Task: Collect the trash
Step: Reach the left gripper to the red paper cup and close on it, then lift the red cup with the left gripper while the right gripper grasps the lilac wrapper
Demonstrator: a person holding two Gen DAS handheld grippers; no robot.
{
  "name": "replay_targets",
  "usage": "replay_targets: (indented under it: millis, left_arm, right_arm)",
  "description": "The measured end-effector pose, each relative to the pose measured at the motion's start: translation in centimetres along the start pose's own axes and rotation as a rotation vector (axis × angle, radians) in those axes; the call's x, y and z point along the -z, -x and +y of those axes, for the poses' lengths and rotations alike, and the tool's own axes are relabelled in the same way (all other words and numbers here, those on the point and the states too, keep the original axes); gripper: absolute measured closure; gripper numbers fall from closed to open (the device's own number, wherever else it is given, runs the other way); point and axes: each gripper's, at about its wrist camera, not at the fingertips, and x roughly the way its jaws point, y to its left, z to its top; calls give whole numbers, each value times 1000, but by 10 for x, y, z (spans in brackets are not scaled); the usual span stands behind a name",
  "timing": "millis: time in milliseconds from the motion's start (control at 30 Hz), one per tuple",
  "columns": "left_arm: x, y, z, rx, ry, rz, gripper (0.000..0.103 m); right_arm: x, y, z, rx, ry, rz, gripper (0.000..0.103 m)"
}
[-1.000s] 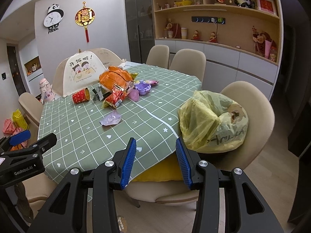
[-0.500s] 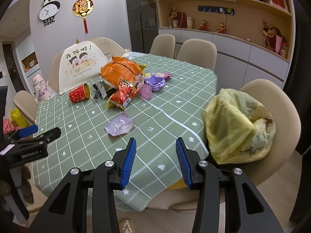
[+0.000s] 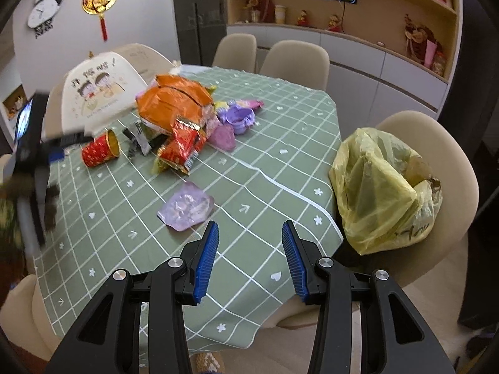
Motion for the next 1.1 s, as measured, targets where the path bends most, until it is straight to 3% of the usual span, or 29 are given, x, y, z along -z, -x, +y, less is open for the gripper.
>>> replay_targets:
  millis: [233, 367, 500, 800, 967, 1100]
  left_arm:
    - [-26, -60, -6, -106, -18, 67, 9]
    - [-18, -70, 4, -134, 9, 98, 18]
    - [-9, -59, 19, -160, 58, 85, 19]
    - [30, -9, 41, -49, 165, 72, 20]
    - [49, 18, 31, -23, 185, 68, 20]
    - [62, 42, 8, -24, 134, 53, 20]
  right_arm:
    - [-5, -9, 2, 26, 24, 18, 62]
    - [-1, -24, 0, -7, 49, 65, 62]
    - [-8, -43, -1, -66, 90, 69, 62]
    - [-47, -88, 19, -245, 240, 48, 62]
    - [-49, -109, 24, -319, 276, 80, 62]
    - [-41, -119, 23, -370, 276, 102, 62]
